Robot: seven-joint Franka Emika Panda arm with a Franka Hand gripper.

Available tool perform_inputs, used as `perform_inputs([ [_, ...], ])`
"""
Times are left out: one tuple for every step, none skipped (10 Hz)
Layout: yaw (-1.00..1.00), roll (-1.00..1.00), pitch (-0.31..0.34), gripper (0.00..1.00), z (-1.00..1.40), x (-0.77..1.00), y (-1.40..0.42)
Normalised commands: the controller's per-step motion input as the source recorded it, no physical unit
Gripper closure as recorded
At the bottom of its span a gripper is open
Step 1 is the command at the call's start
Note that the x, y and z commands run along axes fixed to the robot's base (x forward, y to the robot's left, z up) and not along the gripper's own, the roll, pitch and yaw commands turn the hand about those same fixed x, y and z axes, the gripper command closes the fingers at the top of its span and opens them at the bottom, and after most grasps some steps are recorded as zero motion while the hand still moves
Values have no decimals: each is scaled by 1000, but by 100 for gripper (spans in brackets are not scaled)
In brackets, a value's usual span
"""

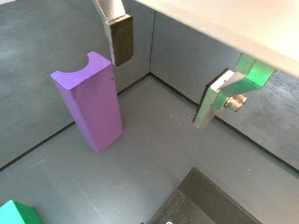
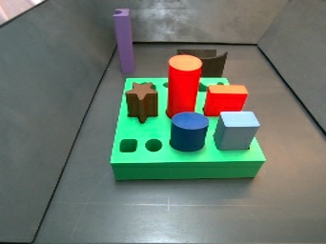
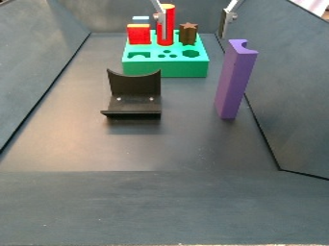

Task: Pick up the arch object. Move up. Move to above the board. Insert the arch object.
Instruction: Pick up the arch object.

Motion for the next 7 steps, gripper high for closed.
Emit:
perform_inputs([
  [189,4,-74,0,-183,-709,-71],
  [191,59,-124,0,-129,-989,-166],
  [129,74,-103,0,-94,-1000,-211],
  [131,47,-109,0,-14,-1000,-271],
  [74,89,-126,0,-54,-1000,-294],
  [0,43,-116,0,-263,-966,-91],
  [-97,11,-117,0,-451,-643,-29],
])
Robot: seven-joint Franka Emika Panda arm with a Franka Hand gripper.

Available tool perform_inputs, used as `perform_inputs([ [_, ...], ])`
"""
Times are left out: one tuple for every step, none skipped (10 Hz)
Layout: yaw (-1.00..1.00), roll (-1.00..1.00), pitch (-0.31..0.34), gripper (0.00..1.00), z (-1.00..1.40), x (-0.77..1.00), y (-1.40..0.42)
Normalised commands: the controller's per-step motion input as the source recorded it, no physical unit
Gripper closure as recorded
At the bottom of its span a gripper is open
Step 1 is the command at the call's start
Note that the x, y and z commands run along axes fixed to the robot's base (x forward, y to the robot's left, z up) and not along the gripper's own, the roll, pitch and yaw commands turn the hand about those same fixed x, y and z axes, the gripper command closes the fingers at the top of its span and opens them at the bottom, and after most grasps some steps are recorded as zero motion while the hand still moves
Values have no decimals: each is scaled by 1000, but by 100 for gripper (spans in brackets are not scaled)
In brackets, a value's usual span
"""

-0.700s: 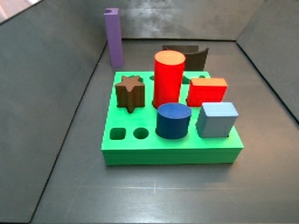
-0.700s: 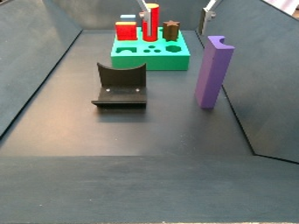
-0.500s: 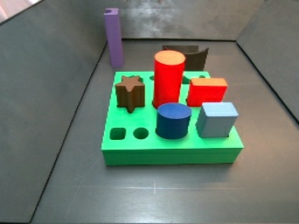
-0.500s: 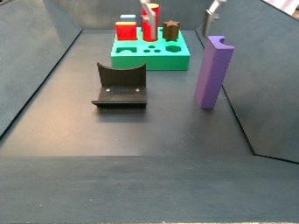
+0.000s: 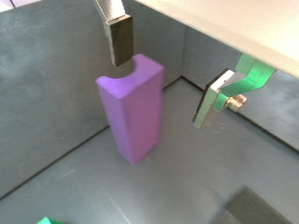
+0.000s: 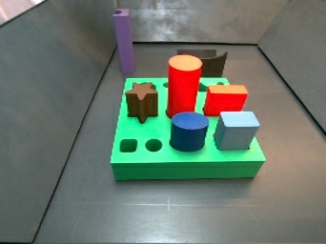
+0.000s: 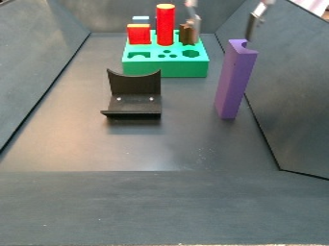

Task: Pick up the arch object. Move up. Move to above the board. Insert the arch object.
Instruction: Pick up the arch object.

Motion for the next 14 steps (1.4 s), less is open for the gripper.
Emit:
perform_inputs([
  [-246,53,-36,0,-723,-371,77],
  [-254,86,-20,0,-877,-274,0],
  [-249,67,0,0,-1000,0,-3],
  [-226,54,0,0,-643,49,0],
  [-77,-21,0,0,-3,-11,0],
  [0,0,0,0,0,0,0],
  [0,0,0,100,0,0,0],
  [0,0,0,100,0,0,0],
  [0,0,0,100,0,0,0],
  [0,0,0,100,0,0,0],
  [0,0,0,100,0,0,0],
  [0,0,0,100,0,0,0],
  [0,0,0,100,0,0,0],
  [0,0,0,100,0,0,0],
])
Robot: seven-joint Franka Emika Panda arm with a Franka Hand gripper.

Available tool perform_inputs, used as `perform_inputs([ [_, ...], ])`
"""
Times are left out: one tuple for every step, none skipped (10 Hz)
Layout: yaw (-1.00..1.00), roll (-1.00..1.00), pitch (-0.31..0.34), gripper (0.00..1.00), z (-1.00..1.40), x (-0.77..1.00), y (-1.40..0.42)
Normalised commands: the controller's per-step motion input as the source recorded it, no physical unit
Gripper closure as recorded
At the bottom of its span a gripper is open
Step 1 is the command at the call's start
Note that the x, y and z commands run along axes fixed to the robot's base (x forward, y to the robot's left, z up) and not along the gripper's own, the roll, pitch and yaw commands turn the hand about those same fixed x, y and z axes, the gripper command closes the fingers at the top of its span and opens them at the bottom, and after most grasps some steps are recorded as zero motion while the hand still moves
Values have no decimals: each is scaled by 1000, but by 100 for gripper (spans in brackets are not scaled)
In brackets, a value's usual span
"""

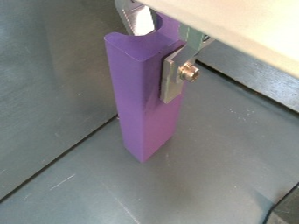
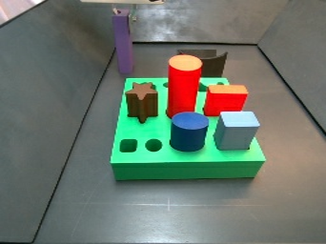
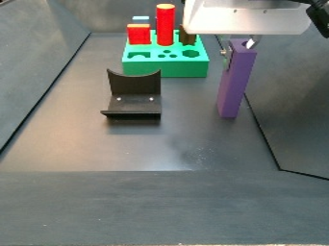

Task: Pick up the arch object. Move up. Move to above the board. Insert the arch object.
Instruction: Pick up the arch object, then move up, then move to above the board.

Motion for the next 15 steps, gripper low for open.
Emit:
perform_inputs([
  [0,0,0,100,0,0,0],
  [0,0,0,100,0,0,0],
  [0,0,0,100,0,0,0],
  [0,0,0,100,833,0,0],
  [37,6,2,100,817,53,26],
  [38,9,43,100,715,32,34],
  [28,19,72,100,539,21,27],
  [20,28,85,100,397,18,22],
  [15,41,88,100,199,8,20],
  [-47,-126,-432,100,1000,345,-17],
  [-52,-124,-413,100,1000,352,-22],
  [-39,-138,-283,100,1000,302,-23],
  [-34,-141,-222,100,1000,289,-20],
  [-29,-143,-85,100,1000,274,-17],
  [-29,-142,1,100,1000,264,-13],
])
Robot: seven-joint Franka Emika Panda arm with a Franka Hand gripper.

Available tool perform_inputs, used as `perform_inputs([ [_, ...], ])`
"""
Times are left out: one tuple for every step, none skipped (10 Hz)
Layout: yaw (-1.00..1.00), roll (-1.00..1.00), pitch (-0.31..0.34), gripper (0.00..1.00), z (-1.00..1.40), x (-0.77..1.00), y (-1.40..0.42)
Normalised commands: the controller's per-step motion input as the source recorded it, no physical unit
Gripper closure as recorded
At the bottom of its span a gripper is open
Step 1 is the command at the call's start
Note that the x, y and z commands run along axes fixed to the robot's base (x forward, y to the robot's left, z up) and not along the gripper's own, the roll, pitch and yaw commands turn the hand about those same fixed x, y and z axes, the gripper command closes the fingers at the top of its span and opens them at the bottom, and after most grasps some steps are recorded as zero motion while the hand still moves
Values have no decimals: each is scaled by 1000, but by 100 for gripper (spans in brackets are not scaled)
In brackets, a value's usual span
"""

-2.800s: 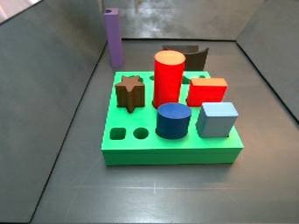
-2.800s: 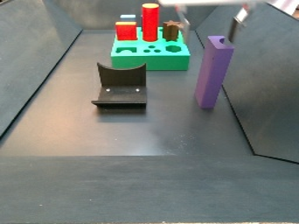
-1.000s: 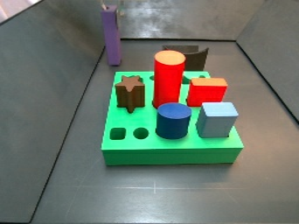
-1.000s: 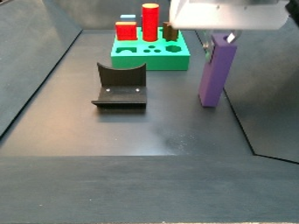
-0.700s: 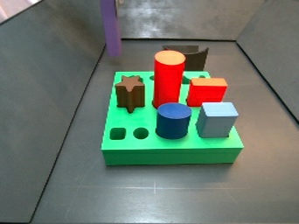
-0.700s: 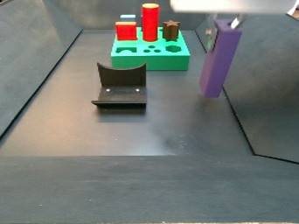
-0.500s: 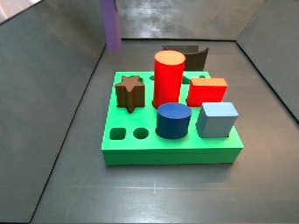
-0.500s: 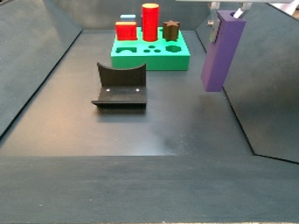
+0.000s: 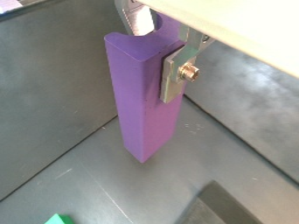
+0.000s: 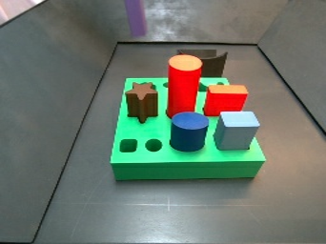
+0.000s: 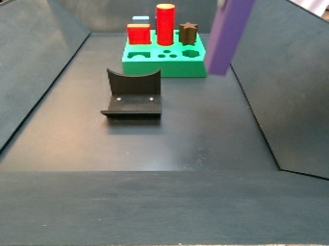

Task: Pick up the arch object. Move up. Move to above the board. Insert the arch object.
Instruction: Move to above the board.

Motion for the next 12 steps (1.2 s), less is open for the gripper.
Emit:
perform_inputs([
  [-27,-140,58,100,1000,245,-13],
  [-23,-132,80,100,1000,222,-9],
  [-21,-121,84,100,1000,181,-10],
  [-18,-112,78,100,838,119,-7],
  [-16,-100,68,100,624,53,-6],
  [-14,-95,63,100,521,36,-7],
  [-9,-84,68,100,258,21,-4],
  [-109,139,793,100,49,194,-1000],
  [-82,171,747,100,20,206,-1000],
  [-37,183,676,100,28,220,-1000],
  [-19,90,483,100,31,233,-1000],
  [-5,45,327,100,30,231,-1000],
])
